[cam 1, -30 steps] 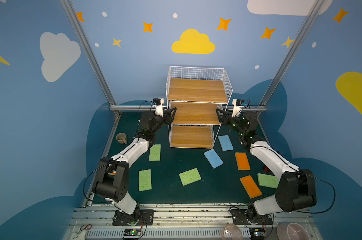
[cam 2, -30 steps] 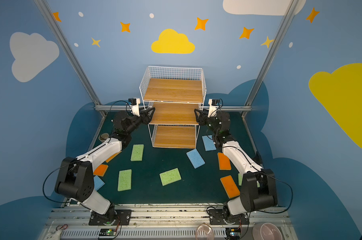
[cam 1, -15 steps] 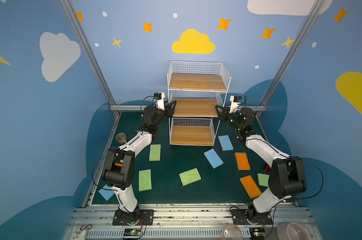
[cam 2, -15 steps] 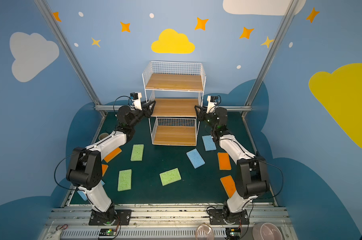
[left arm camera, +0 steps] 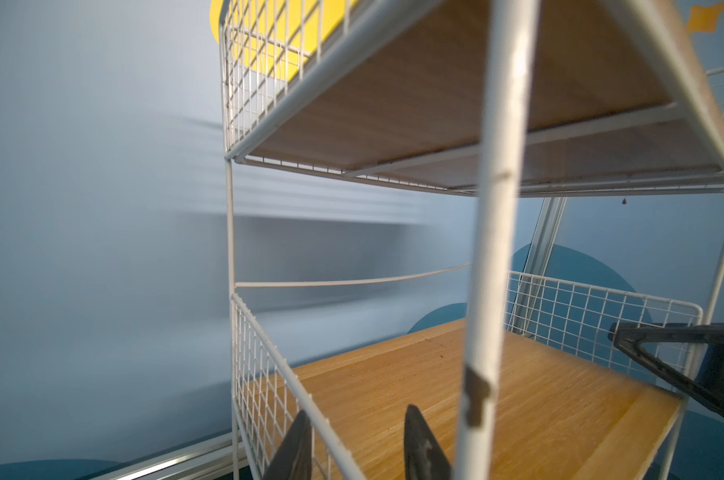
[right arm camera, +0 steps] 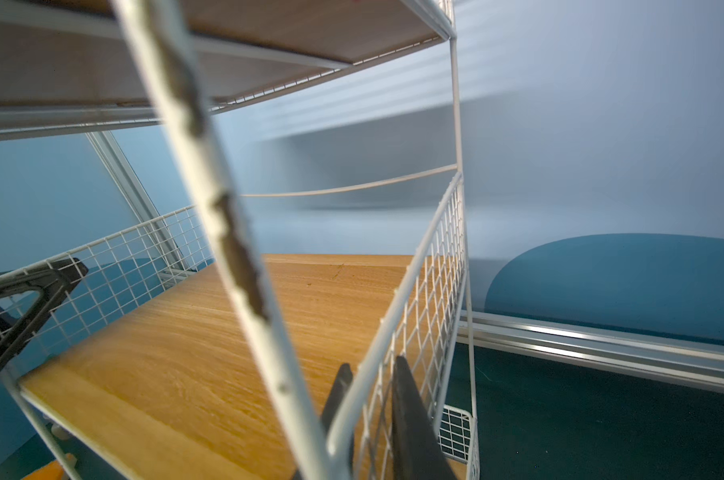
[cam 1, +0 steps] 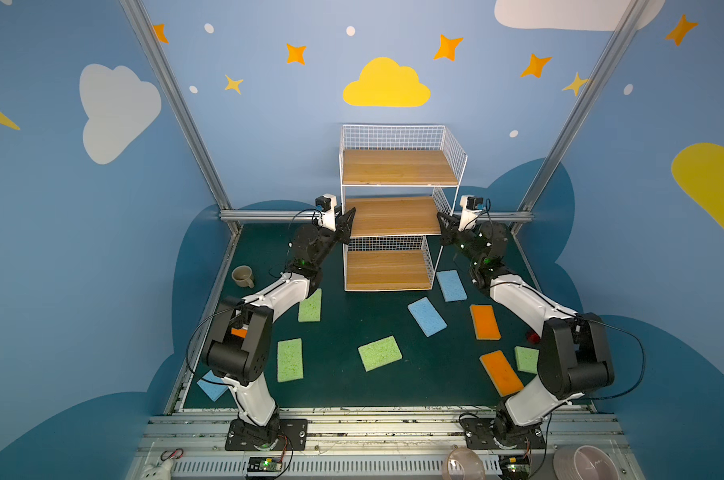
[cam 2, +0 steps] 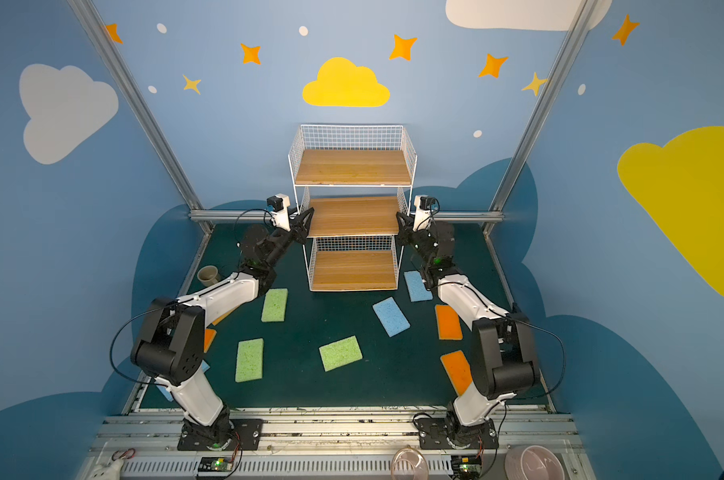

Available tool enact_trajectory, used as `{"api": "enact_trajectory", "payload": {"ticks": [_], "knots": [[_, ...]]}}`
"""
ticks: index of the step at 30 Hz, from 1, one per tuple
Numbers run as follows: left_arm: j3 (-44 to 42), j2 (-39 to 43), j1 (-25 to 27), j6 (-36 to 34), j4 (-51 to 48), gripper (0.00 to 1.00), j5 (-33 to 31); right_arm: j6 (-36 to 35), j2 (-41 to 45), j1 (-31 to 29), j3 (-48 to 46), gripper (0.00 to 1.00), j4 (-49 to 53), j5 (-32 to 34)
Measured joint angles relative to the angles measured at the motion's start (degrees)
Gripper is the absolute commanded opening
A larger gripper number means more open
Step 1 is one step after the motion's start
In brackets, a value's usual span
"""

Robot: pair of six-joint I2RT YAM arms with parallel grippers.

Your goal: Place and organize the cleaning sponges onto the shelf

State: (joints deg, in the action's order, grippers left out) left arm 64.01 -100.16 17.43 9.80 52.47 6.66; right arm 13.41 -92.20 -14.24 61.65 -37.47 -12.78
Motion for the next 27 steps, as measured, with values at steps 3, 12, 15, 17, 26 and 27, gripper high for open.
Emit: {"api": "enact_trajectory", "payload": {"ticks": [3, 12, 15, 17, 26, 27], "knots": [[-2.3, 0.4, 0.4, -0.5, 2.9, 0.15, -0.7, -0.4, 0.5, -0.1, -2.4, 0.04, -2.9, -0.3], [-3.8, -3.5, 1.1, -1.6, 11.9, 0.13, -3.2, 0.0, -5.2, 0.2, -4.4, 0.04, -16.2, -1.1], [-1.2, -6.1, 0.8, -2.1, 13.2, 0.13, -3.5, 0.5, -8.3, 0.3, -2.3, 0.03, -19.0, -1.2], [0.8, -7.9, 0.4, -2.1, 13.4, 0.14, -3.4, 0.8, -10.0, 0.3, -0.9, 0.04, -19.8, -1.2], [4.5, -11.0, -2.0, 0.2, 12.9, 0.47, -0.1, 4.7, -12.0, 0.2, 0.6, 0.45, -19.3, -3.7], [4.1, -11.0, -2.2, 0.8, 12.5, 0.54, 0.6, 5.5, -12.0, 0.1, 0.0, 0.49, -19.2, -4.2]]}}
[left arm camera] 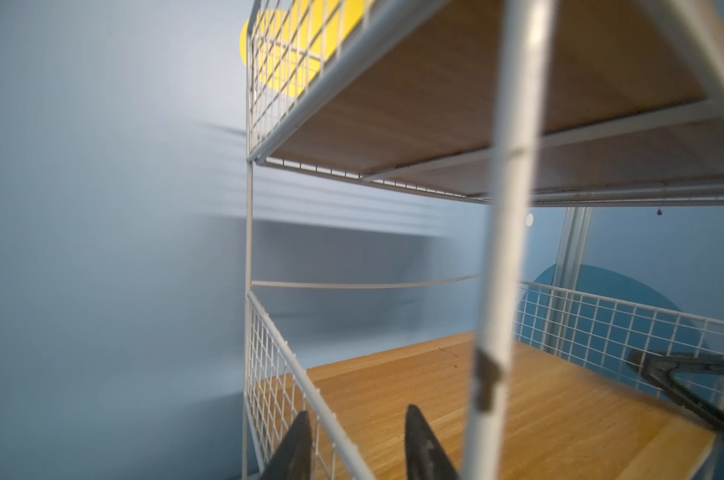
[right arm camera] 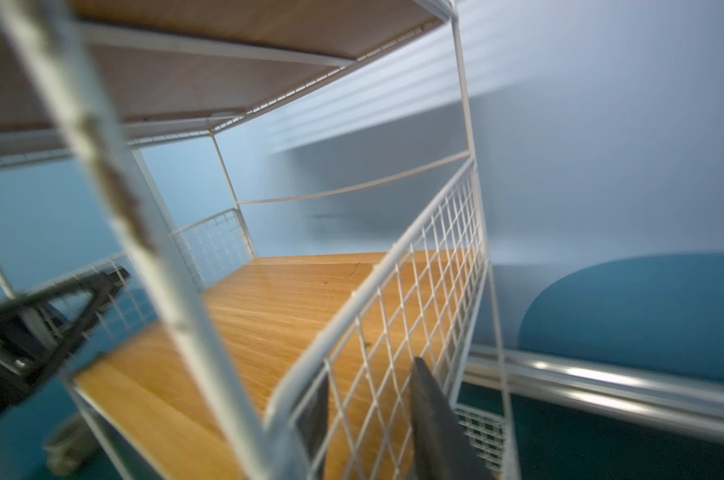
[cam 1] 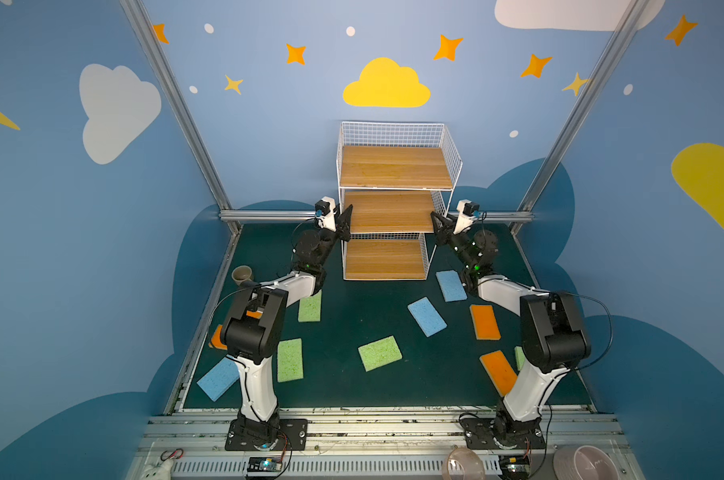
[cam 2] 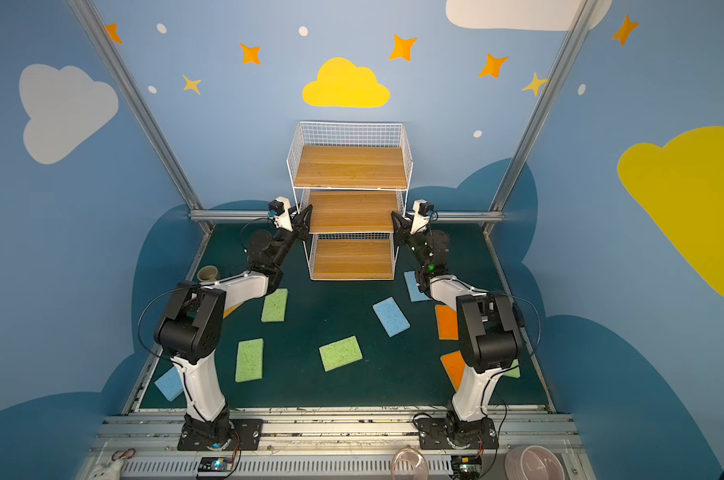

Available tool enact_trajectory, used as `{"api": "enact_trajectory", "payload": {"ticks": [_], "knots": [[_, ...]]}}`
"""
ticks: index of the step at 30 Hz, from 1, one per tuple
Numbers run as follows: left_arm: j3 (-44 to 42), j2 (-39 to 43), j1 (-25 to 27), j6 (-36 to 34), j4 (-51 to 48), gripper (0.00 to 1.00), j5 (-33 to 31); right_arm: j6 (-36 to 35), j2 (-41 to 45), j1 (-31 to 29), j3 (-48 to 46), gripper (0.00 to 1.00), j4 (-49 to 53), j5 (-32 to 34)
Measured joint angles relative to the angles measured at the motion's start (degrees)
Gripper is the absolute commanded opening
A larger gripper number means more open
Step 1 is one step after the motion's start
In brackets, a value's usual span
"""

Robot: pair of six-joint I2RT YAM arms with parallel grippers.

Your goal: Place and organize the cleaning sponges onto the shelf

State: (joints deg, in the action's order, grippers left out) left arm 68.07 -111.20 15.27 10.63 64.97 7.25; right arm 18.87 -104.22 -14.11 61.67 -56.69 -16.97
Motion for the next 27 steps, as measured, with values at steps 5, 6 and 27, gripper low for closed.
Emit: {"api": "enact_trajectory", "payload": {"ticks": [5, 6, 27], "knots": [[-4.3, 1.6, -0.4, 2.4, -2.2, 0.8, 1.4, 1.8, 2.5, -0.4, -3.4, 0.66, 1.8, -0.7], [-5.4, 2.5, -0.4, 2.7, -3.0, 0.82, 1.4, 2.0, 3.4, -0.5, -4.0, 0.69, 2.8, -0.7], [-16.8, 46.9, -0.5, 11.6, -59.0, 1.0, -15.6, 11.4, 43.5, -1.7, -16.2, 0.83, 44.0, 6.8]]}}
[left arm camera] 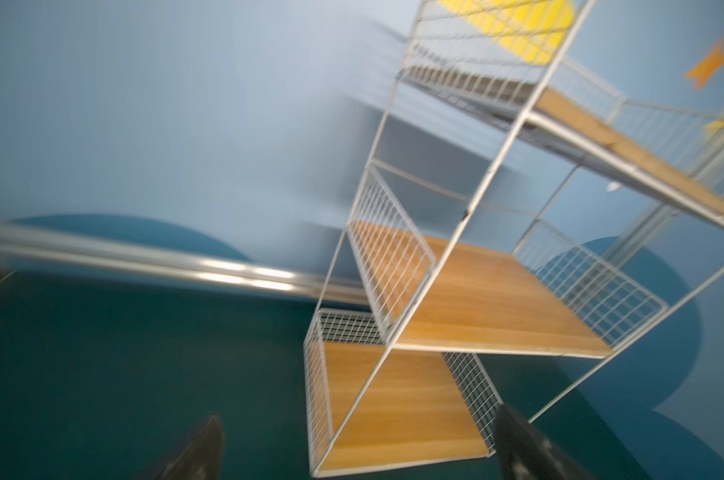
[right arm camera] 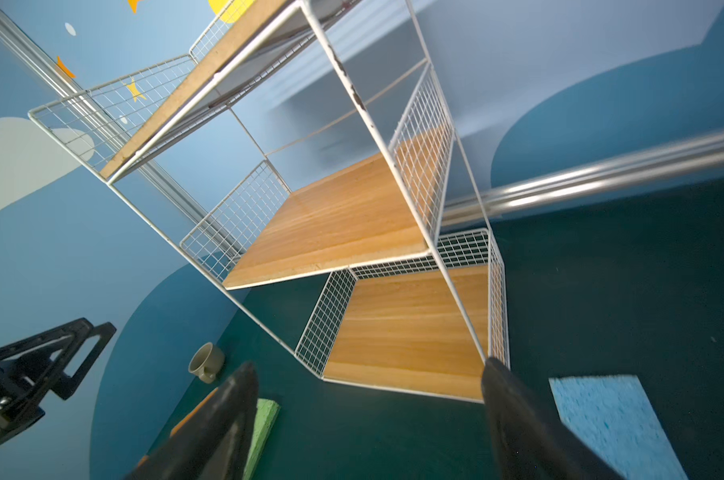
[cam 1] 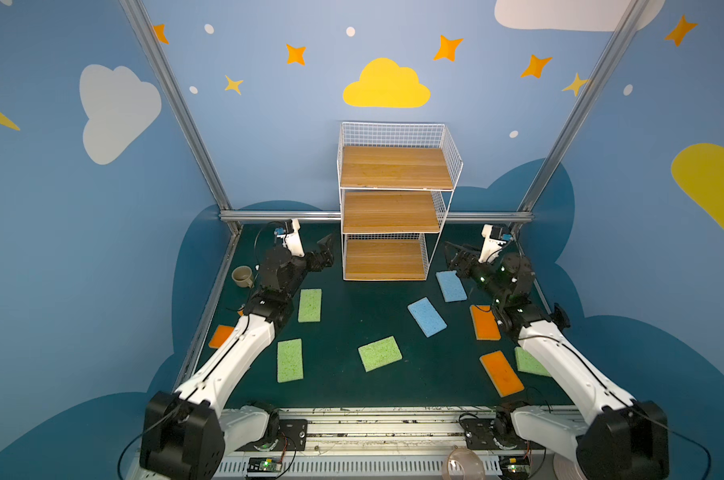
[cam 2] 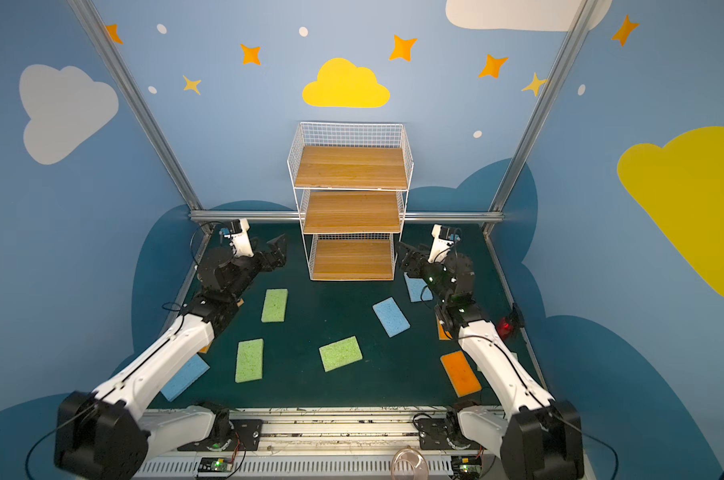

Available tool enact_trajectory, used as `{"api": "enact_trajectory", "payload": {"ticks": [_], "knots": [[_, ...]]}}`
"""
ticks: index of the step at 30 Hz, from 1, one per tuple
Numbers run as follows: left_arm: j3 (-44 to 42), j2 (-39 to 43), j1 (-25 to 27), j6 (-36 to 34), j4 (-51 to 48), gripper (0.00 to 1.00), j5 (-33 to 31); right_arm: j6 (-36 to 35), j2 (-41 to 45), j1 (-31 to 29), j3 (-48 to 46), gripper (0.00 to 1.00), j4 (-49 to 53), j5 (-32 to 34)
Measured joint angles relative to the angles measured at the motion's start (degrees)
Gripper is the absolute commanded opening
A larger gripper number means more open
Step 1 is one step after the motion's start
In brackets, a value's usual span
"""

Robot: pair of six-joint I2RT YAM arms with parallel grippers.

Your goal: Place and organize the cleaning sponges onto the shelf

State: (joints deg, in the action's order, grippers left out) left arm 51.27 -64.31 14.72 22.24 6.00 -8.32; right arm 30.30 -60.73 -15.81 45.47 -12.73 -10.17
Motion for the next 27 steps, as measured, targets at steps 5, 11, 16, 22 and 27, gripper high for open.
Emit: {"api": "enact_trajectory", "payload": {"ticks": [5, 11, 16, 22, 27], "knots": [[1.9, -0.7, -6.5, 2.8, -18.1, 0.95, -1.1, 6.4, 4.2, -0.1, -6.6, 0.83, 3.2, -3.3], [2.0, -9.4, -12.6, 3.9, -29.6, 0.78, -2.3, 11.3, 0.9, -1.6, -12.1, 0.83, 5.3, -7.3], [4.9, -19.1, -14.8, 4.5, -34.2, 0.77, -5.0, 13.2, -2.4, -3.5, -12.0, 0.83, 4.8, -8.9], [9.8, -29.3, -18.8, 4.8, -35.5, 0.68, -7.1, 14.2, -5.3, -4.2, -11.9, 0.8, 4.8, -9.7], [14.1, -34.8, -22.4, 4.5, -36.9, 0.66, -7.5, 14.4, -5.3, -4.3, -11.9, 0.78, 4.4, -9.8]]}}
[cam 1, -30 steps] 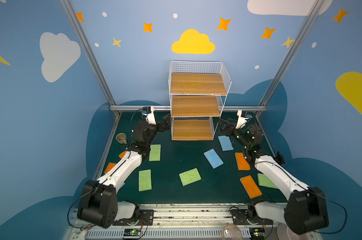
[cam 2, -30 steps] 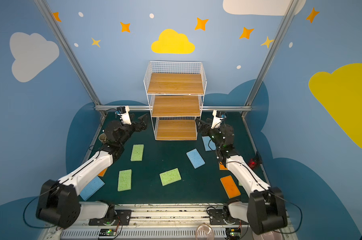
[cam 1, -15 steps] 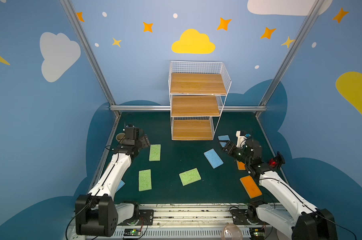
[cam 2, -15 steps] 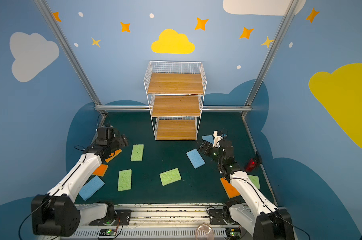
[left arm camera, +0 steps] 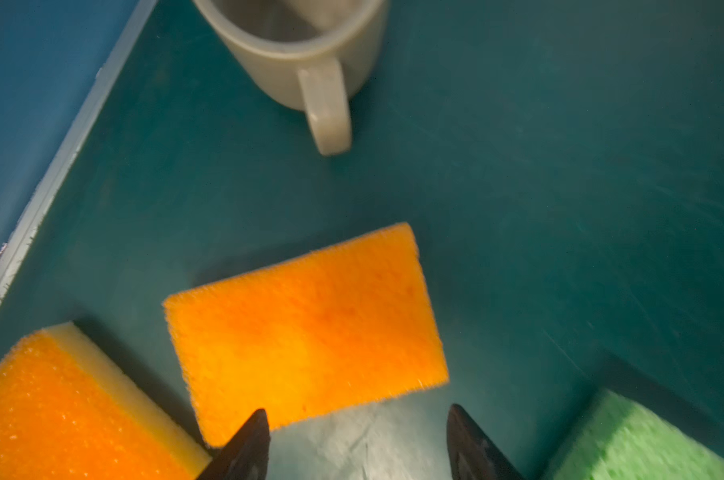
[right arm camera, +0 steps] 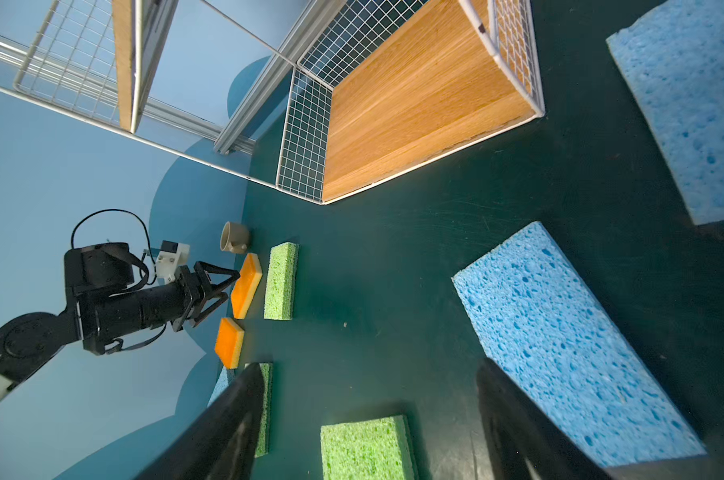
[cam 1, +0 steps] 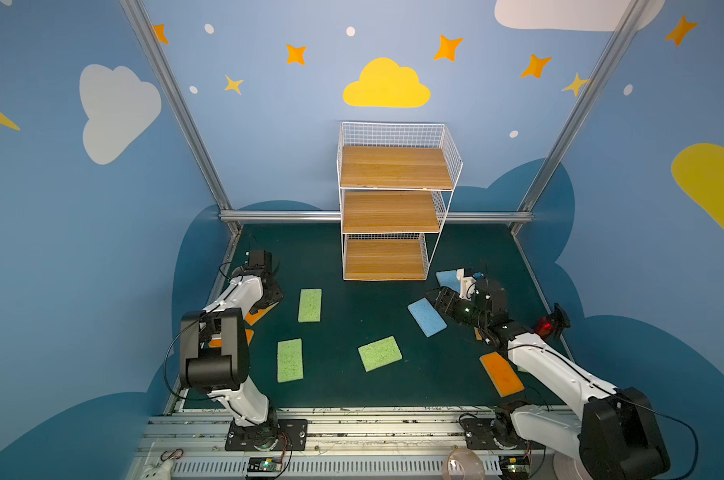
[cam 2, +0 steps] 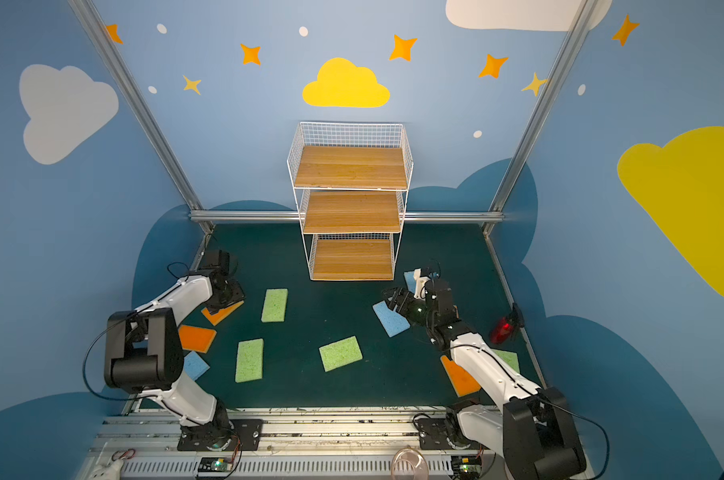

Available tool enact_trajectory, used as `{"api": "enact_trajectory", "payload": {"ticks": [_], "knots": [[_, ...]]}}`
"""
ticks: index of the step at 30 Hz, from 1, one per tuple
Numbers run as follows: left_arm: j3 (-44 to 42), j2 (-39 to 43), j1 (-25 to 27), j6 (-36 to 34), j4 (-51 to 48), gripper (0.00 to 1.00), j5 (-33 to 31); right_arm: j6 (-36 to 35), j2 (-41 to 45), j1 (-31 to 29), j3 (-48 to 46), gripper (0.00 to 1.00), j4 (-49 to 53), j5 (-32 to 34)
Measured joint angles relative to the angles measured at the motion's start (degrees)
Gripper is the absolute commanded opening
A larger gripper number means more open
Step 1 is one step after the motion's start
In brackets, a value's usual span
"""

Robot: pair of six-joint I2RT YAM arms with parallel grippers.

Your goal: Place and organize the cleaning sponges onto the shelf

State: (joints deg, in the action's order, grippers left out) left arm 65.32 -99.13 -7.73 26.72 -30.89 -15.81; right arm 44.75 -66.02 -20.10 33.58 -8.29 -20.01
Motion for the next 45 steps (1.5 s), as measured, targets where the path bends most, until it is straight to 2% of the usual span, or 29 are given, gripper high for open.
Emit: {"api": "enact_trajectory", "payload": {"ticks": [4, 9, 12, 16, 24, 36, 37, 45], "knots": [[5.4, -4.9, -0.4, -0.9, -0.1, 0.67, -0.5, 0.0, -0.4, 0.0, 0.2, 0.77, -0.1, 0.0], [9.2, -9.0, -0.5, -1.8, -0.2, 0.74, -0.7, -0.2, -2.2, 0.0, 0.7, 0.77, -0.5, 0.0], [10.4, -11.0, -0.6, -2.3, -0.2, 0.78, -0.6, -0.2, -3.2, 0.0, 0.9, 0.78, -0.9, -0.2], [10.4, -12.4, -0.6, -2.8, 0.2, 0.76, -0.6, -0.2, -4.0, 0.0, 0.9, 0.77, -1.0, -0.3], [10.6, -13.5, -1.0, -3.6, 0.5, 0.43, -1.3, -0.2, -4.1, 0.0, 0.9, 0.76, -1.1, -0.6], [9.7, -12.8, 0.5, -4.8, 1.6, 0.15, -0.9, -0.2, -4.0, -0.3, 0.9, 0.75, -1.1, -0.5], [9.3, -12.3, 0.9, -4.8, 1.6, 0.04, -0.9, -0.2, -3.9, -0.4, 0.9, 0.75, -1.1, -0.5], [5.9, -7.6, 5.3, -5.3, 0.1, 0.03, 1.0, -0.2, -2.4, -0.6, 0.9, 0.75, -1.0, -0.4]]}}
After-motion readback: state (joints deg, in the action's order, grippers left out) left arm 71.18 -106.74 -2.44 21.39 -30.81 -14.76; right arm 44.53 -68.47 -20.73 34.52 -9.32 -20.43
